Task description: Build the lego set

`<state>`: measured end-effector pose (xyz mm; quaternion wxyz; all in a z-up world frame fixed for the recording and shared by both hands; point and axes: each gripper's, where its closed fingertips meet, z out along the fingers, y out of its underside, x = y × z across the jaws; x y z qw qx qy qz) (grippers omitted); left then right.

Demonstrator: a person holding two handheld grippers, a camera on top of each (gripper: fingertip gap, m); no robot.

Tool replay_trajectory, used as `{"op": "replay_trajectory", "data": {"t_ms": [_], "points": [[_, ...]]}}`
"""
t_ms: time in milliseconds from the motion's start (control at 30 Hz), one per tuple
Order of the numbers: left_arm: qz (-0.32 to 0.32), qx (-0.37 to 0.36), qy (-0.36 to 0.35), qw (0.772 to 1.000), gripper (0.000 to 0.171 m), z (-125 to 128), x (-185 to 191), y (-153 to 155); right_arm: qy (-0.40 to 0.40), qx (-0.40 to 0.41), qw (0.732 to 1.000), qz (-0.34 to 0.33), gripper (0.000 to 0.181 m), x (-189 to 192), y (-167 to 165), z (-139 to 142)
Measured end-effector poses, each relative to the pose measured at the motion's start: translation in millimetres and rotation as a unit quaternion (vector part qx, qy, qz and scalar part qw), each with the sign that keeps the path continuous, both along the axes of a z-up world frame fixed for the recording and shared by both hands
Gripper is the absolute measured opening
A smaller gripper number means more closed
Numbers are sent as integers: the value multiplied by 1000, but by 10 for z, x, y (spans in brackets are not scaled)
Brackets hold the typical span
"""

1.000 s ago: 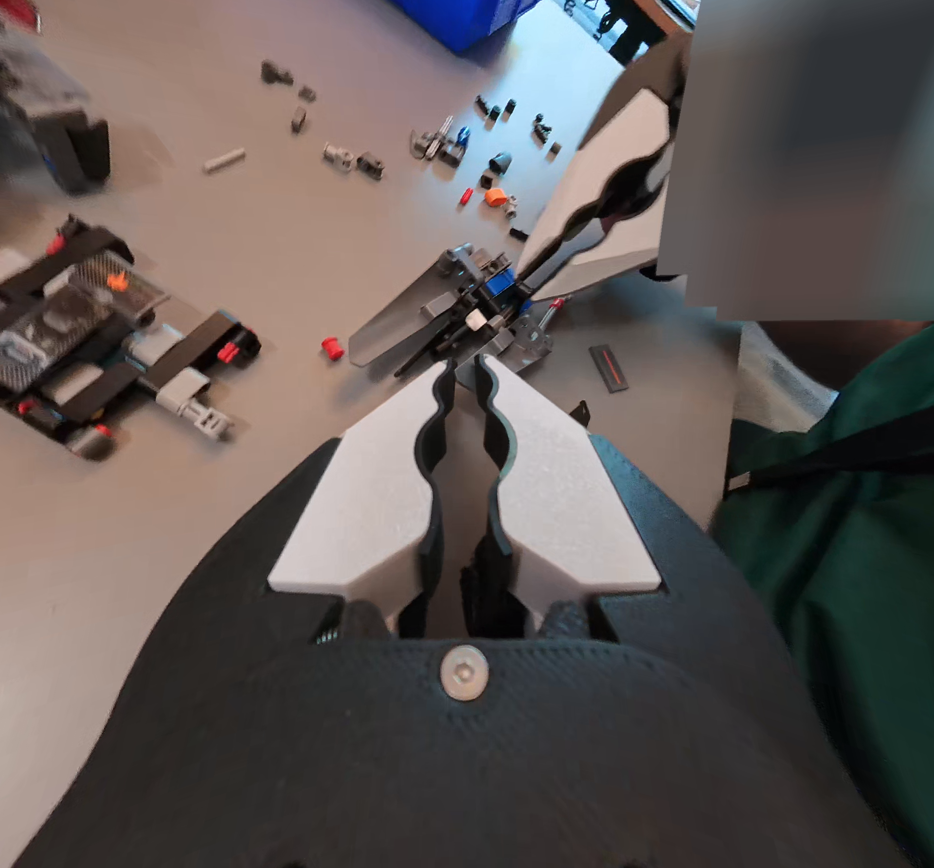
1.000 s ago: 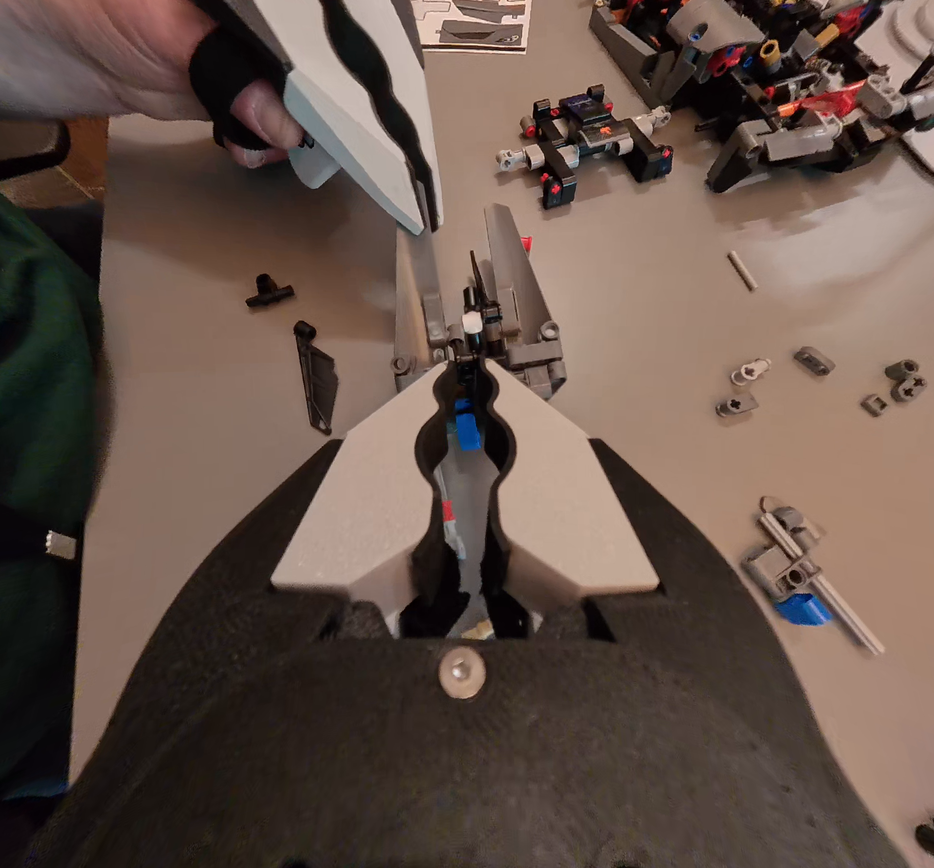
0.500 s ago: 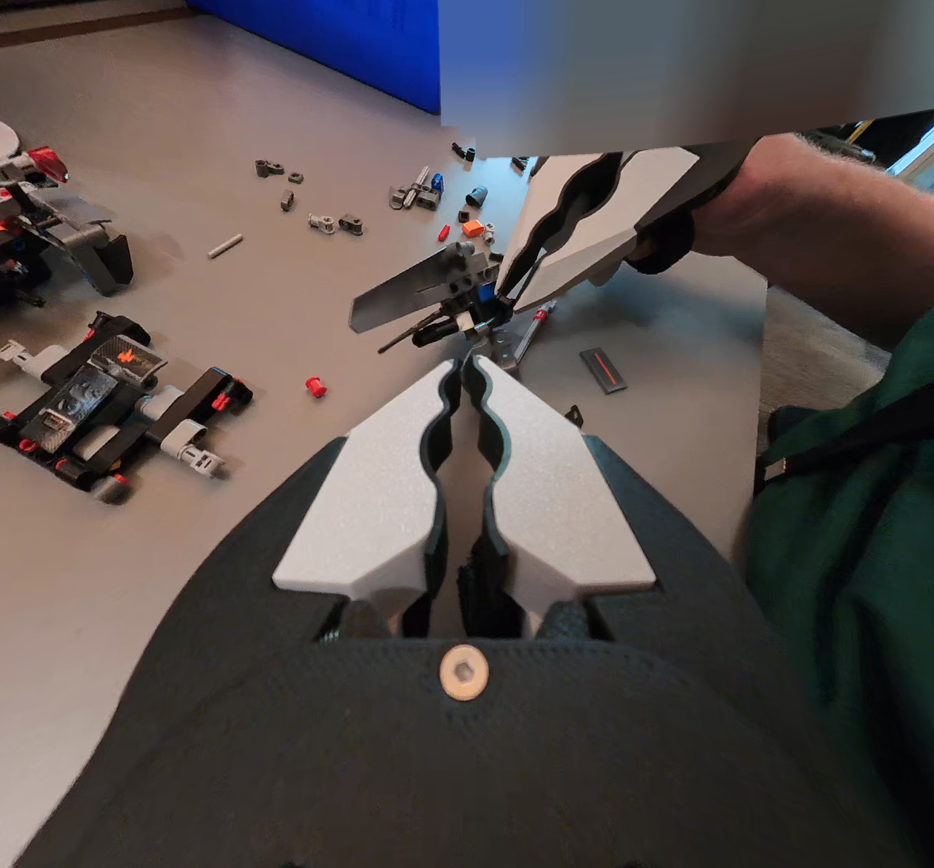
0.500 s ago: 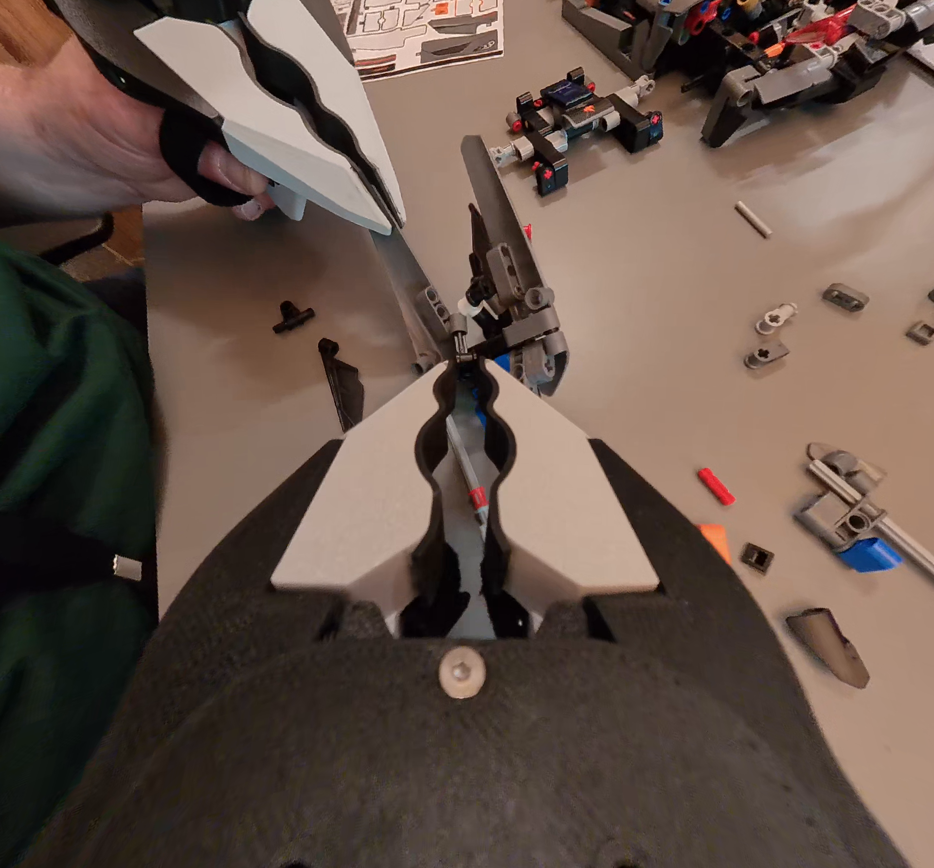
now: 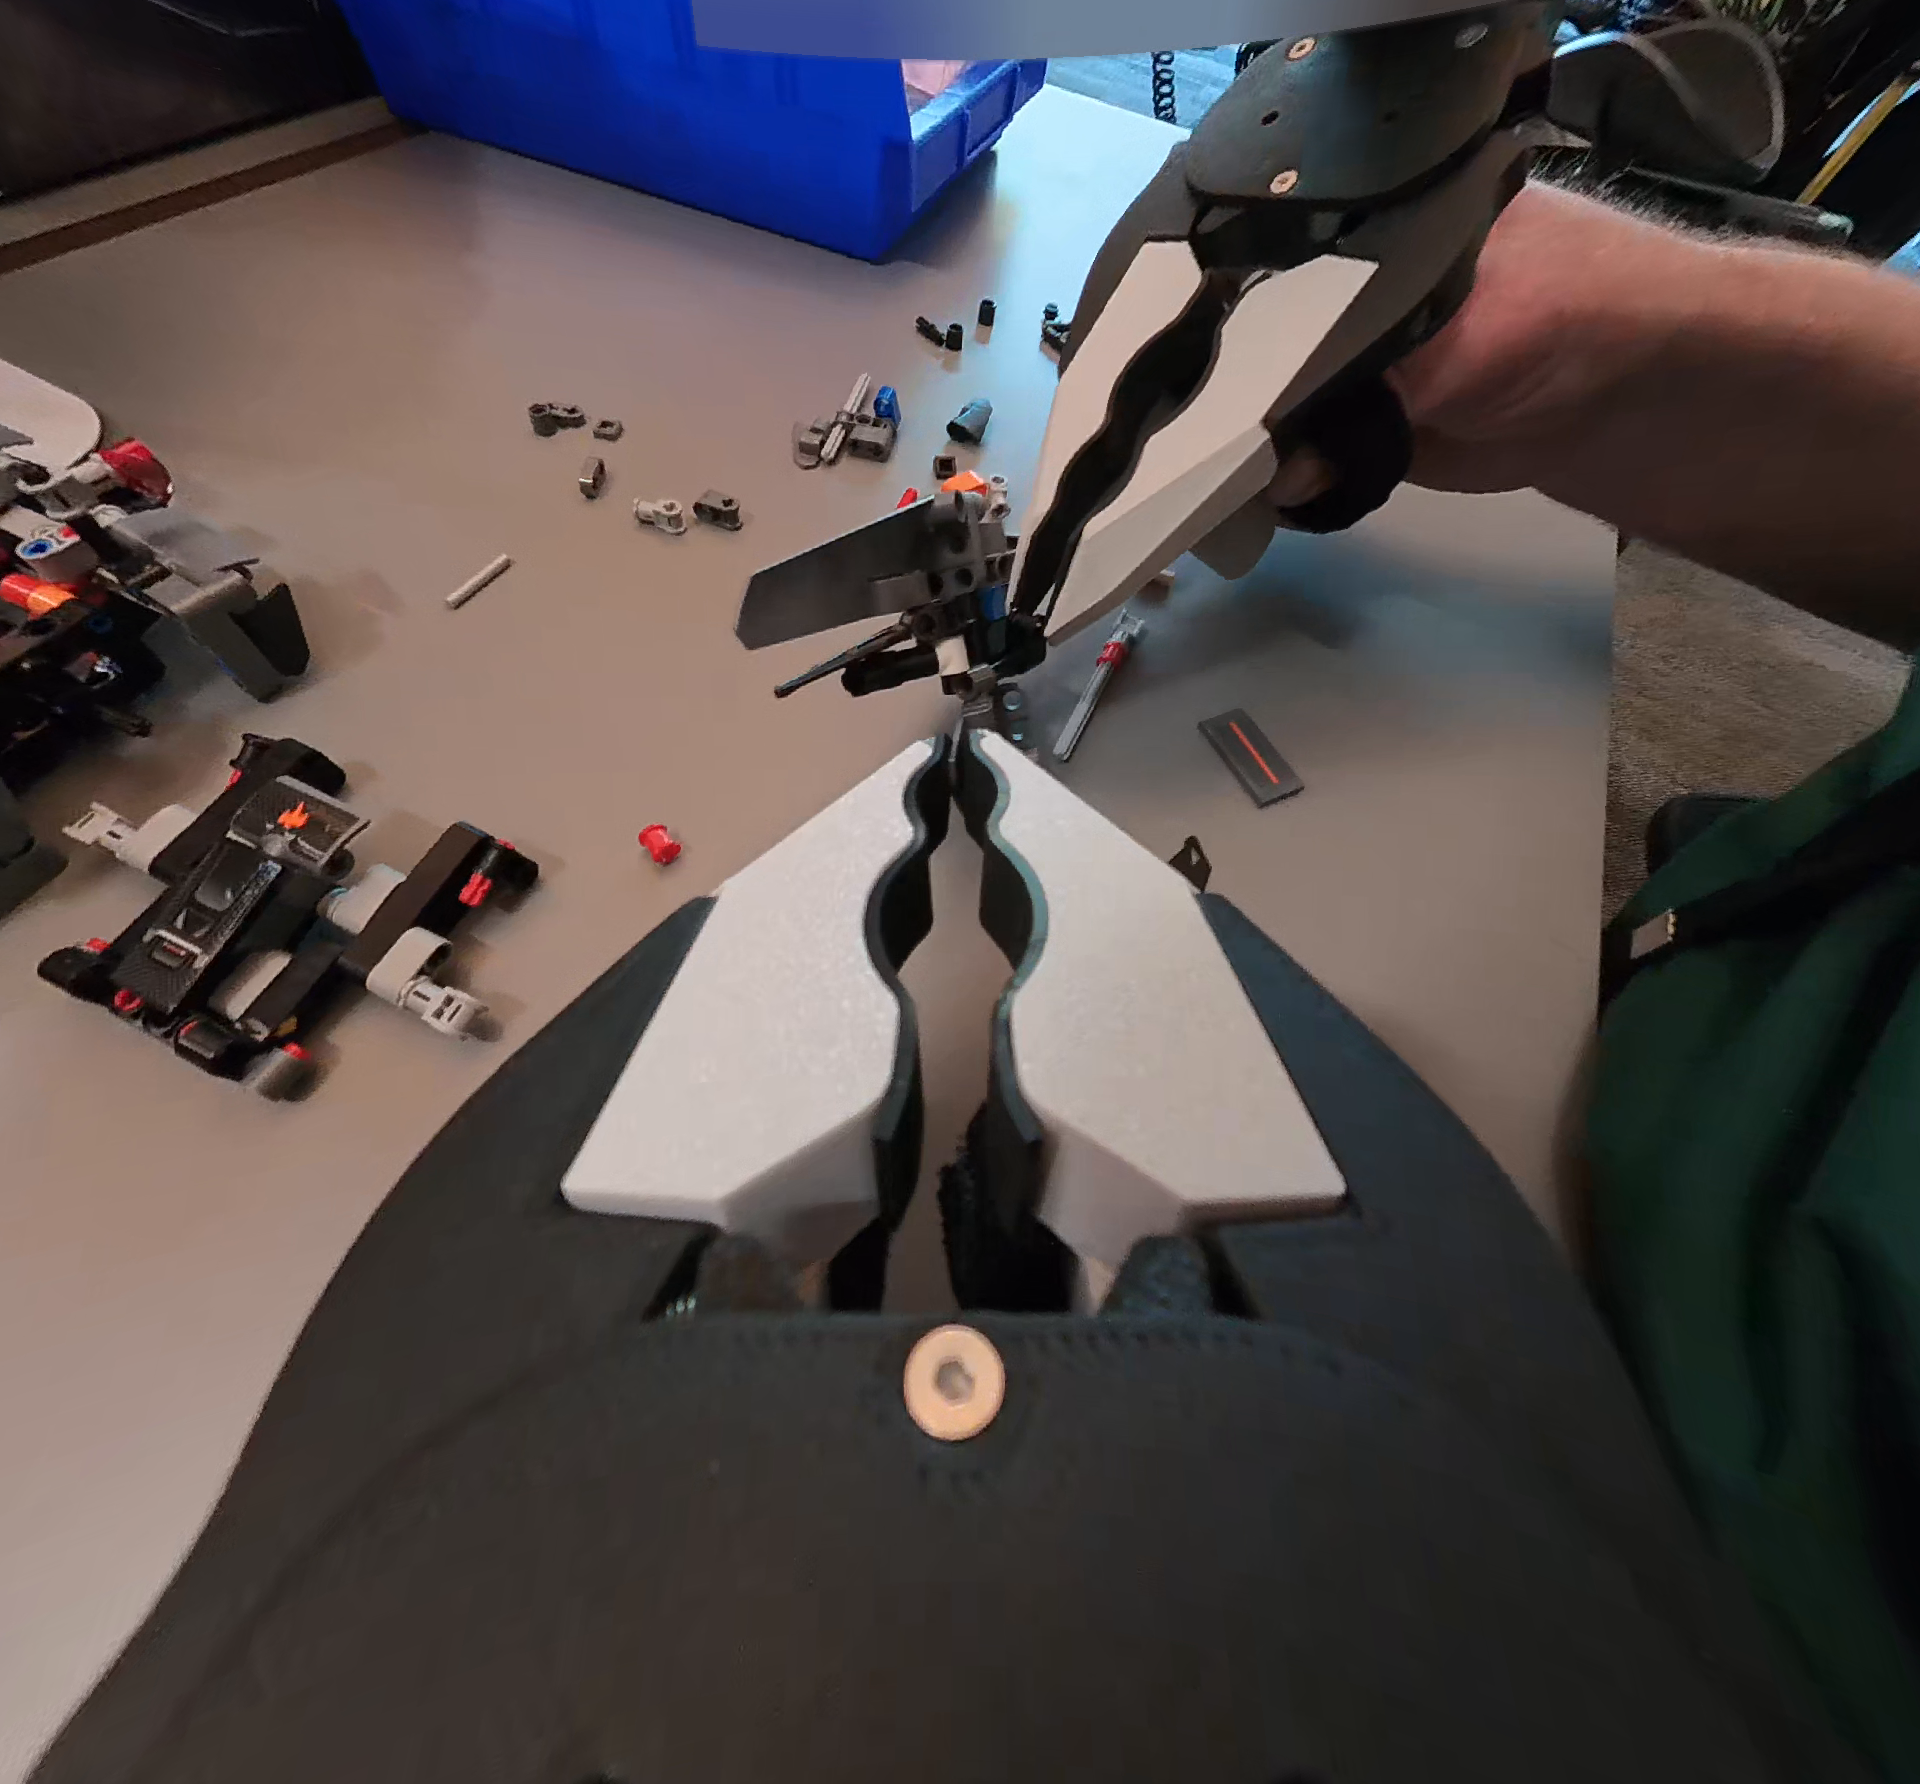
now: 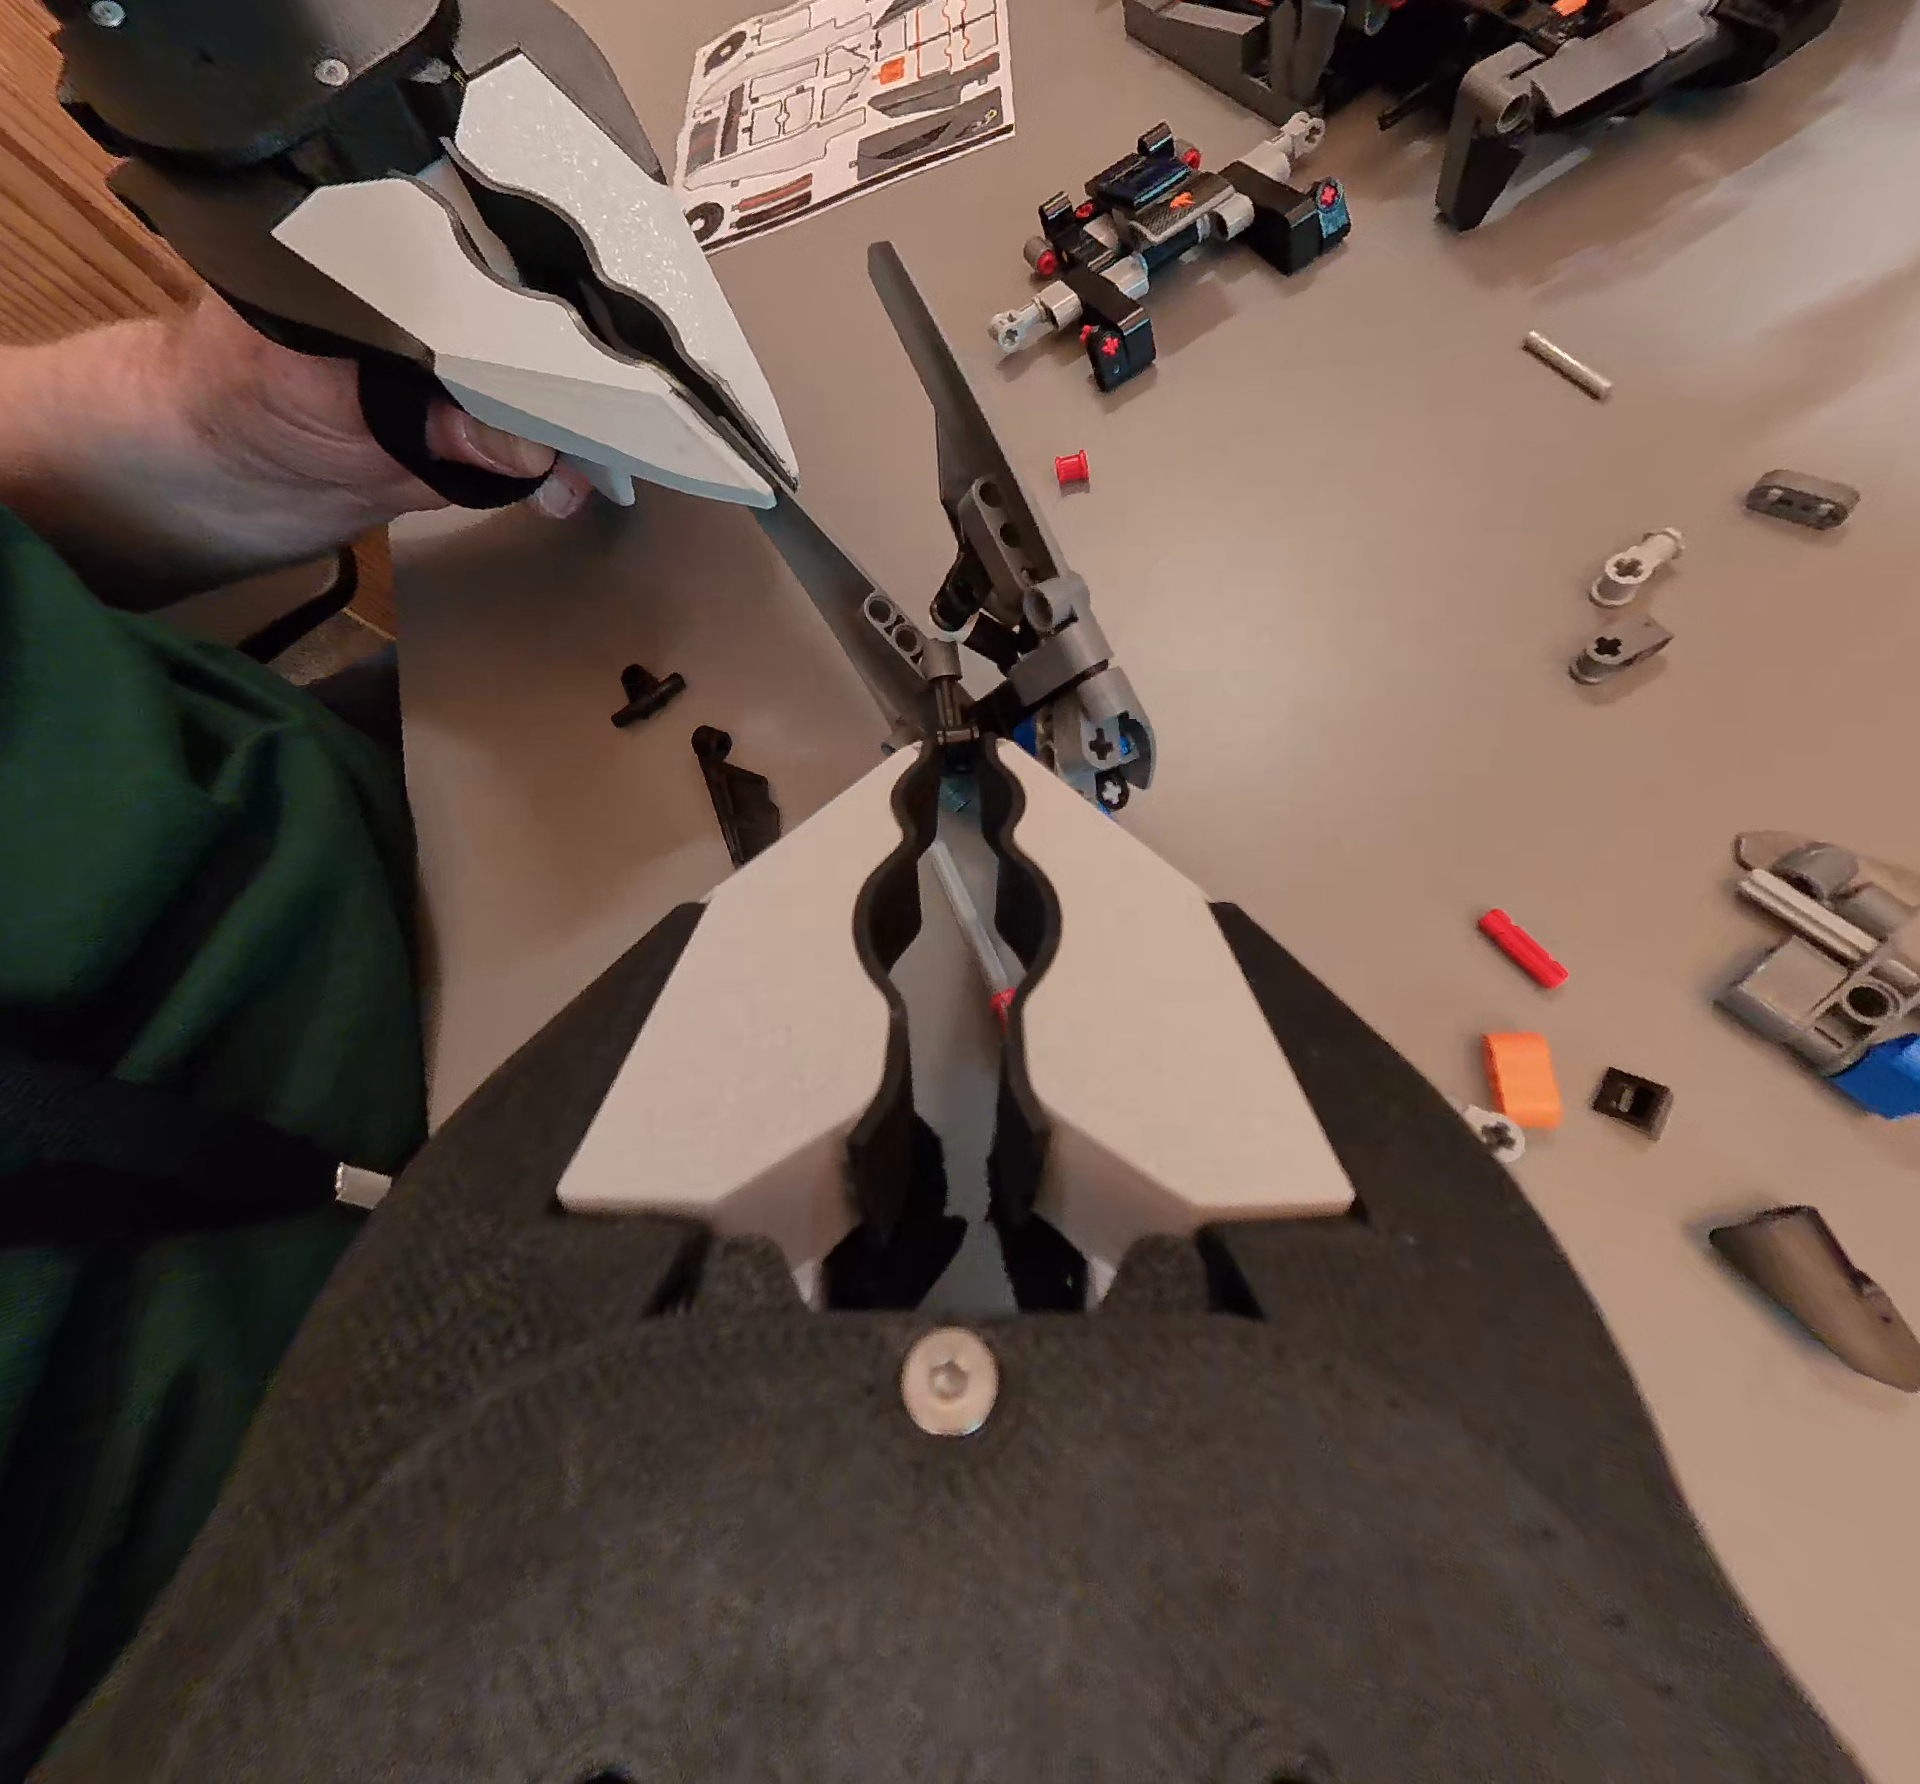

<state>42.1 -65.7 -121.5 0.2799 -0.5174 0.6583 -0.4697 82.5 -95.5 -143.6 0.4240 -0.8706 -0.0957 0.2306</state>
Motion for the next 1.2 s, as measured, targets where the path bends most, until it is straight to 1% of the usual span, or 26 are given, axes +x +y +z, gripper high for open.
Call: {"op": "replay_trajectory", "data": {"t_ms": [167,300,433,500,567,633,733,800,900,1000,1033,1133,1200], "points": [[-2,-19,7,1000,0,-13,17,-15,35,-20,999,6,5,-1,-40,0],[1,-54,14,998,0,-14,31,-13,66,-31,997,-1,5,16,-33,5],[4,-78,20,997,0,-42,47,9,51,-35,998,0,5,35,-25,-23],[11,-75,20,997,0,-69,53,37,5,-34,999,-1,5,93,-28,-37],[11,-89,20,996,0,-68,55,38,-11,-33,999,9,5,81,-32,-21],[14,-90,21,996,0,-69,61,45,-7,-26,1000,12,5,77,-29,17],[11,-87,23,996,0,-54,70,26,17,15,999,22,5,60,-29,193],[9,-74,24,997,0,-44,82,25,23,29,999,18,5,110,-11,299],[-5,-51,27,998,0,-7,108,-30,14,74,997,18,5,180,100,519],[-23,-6,33,999,0,31,146,-119,10,94,995,28,4,213,201,581],[-31,19,35,999,0,48,162,-153,16,101,994,25,4,229,218,603],[-53,127,26,990,0,111,211,-225,33,124,992,17,5,260,158,703],[-63,224,11,973,0,111,246,-219,43,141,989,3,5,318,77,776]]}}
